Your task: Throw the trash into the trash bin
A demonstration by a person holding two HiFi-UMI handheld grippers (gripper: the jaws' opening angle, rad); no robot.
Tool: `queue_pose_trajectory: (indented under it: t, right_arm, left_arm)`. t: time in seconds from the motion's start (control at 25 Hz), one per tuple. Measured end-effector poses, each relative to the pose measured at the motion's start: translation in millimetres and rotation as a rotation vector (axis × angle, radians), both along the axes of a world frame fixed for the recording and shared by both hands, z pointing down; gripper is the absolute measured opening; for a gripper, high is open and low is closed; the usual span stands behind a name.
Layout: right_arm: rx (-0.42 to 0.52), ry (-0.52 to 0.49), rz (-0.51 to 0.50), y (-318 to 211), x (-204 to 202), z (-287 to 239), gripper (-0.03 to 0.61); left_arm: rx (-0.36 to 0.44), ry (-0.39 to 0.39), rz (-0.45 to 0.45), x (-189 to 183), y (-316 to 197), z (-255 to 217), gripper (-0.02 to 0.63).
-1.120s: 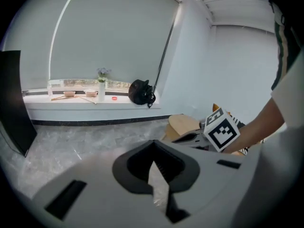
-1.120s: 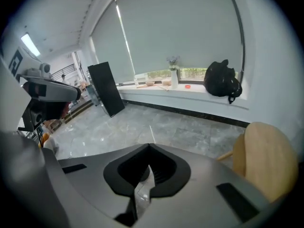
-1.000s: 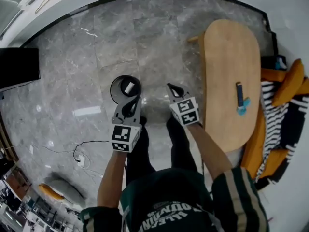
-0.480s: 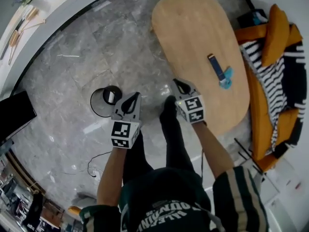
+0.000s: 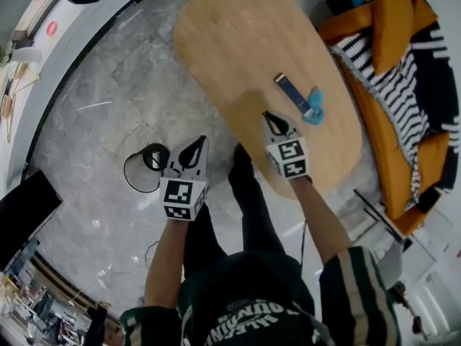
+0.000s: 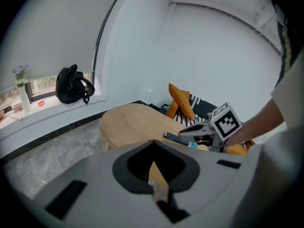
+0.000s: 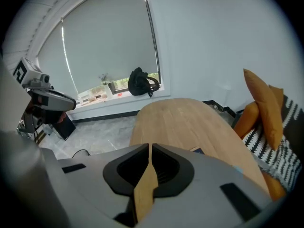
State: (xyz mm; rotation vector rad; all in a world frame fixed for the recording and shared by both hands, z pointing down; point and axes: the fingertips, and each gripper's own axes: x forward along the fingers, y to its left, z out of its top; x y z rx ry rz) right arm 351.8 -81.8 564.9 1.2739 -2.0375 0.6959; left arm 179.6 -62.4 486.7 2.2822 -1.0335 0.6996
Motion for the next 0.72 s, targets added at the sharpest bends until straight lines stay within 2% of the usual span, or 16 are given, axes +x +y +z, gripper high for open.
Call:
queue_pose_trajectory:
  t: [0.12, 0.2, 0.32, 0.48, 0.72]
  right_arm:
    - [-0.006, -0.002, 0.019, -10.2, 27.4, 5.5, 0.012]
    - [-0.015, 0.005, 0.037, -16.5, 46.5, 13.3, 0.071]
    - [-0.036, 0.04, 0.057, -24.6, 77.4, 31.0, 0.103]
    - [-0.052, 0.126, 0.071, -33.5, 112.6, 57.8, 0.128]
    - [-0.163, 0.218, 0.017, -38.5, 145.2, 104.4, 0.174]
  left_arm:
    - [-0.011, -0.003, 0.025, 26.5, -9.7, 3.2, 0.0]
    - [-0.016, -0.008, 0.039, 42.0, -14.5, 6.8, 0.0]
    - [-0.026, -0.016, 0.055, 59.5, -19.0, 14.8, 0.0]
    - [-0.05, -0.032, 0.062, 66.9, -19.3, 24.4, 0.0]
    - [-0.079, -0.052, 0.05, 66.8, -15.4, 37.5, 0.0]
